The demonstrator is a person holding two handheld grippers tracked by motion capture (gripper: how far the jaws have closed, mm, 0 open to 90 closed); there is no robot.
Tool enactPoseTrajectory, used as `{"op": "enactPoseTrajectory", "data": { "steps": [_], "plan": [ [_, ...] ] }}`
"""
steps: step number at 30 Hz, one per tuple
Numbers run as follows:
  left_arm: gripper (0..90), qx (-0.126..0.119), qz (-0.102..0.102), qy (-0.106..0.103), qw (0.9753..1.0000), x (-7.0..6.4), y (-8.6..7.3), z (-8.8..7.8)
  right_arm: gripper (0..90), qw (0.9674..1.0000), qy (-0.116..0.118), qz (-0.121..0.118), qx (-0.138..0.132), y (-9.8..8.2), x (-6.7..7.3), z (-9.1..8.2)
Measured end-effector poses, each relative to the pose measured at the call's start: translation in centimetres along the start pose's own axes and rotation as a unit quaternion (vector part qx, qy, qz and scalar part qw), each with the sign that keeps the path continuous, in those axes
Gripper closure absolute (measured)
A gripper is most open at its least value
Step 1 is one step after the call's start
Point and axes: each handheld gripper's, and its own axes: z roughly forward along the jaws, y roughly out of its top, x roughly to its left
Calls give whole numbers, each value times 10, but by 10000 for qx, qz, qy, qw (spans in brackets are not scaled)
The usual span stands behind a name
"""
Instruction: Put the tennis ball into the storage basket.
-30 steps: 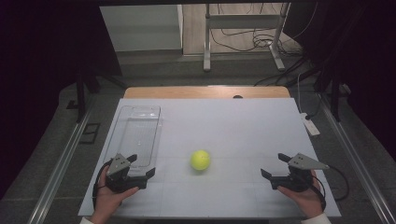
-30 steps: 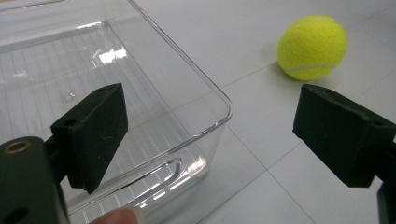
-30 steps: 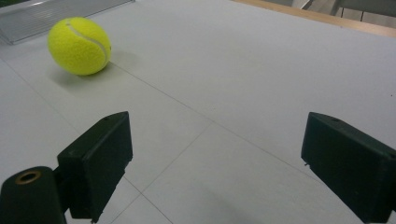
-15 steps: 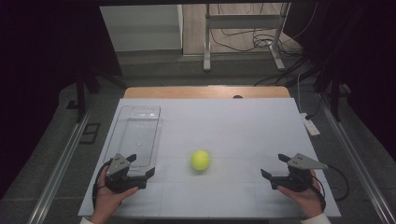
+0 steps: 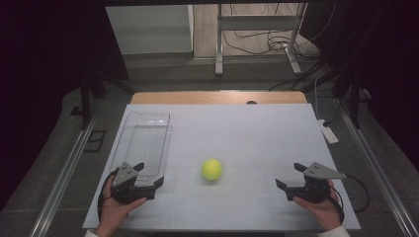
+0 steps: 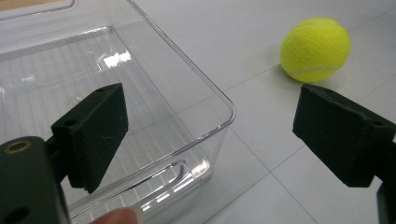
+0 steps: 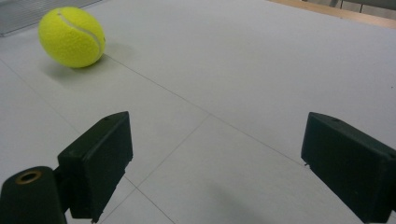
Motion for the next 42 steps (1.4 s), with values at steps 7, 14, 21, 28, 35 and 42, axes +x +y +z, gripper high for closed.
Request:
{"op": "enactPoseTrajectory", "data": {
  "steps": [7, 14, 21, 28, 35, 42],
  "plan": [
    [113, -45, 42, -43, 10000, -4, 5, -2, 93, 10000, -28, 21, 20, 0, 0, 1],
    [112, 75, 50, -89, 9999, -8, 11, -3, 93, 10000, 17, 26, 13, 0, 0, 1],
    [109, 120, 153, -139, 9997, -13, 18, -4, 93, 10000, 28, 21, 20, -1, -1, 2],
    [108, 170, 65, -226, 9996, -12, 21, -4, 89, 10000, 21, 5, 32, 0, 0, 3],
    [108, 137, 99, -265, 9995, -15, 27, -5, 89, 10000, 35, -1, 38, 0, 0, 3],
    [108, 74, 119, -321, 9994, -14, 39, -7, 91, 10000, 72, -1, 44, -1, 0, 4]
  ]
}}
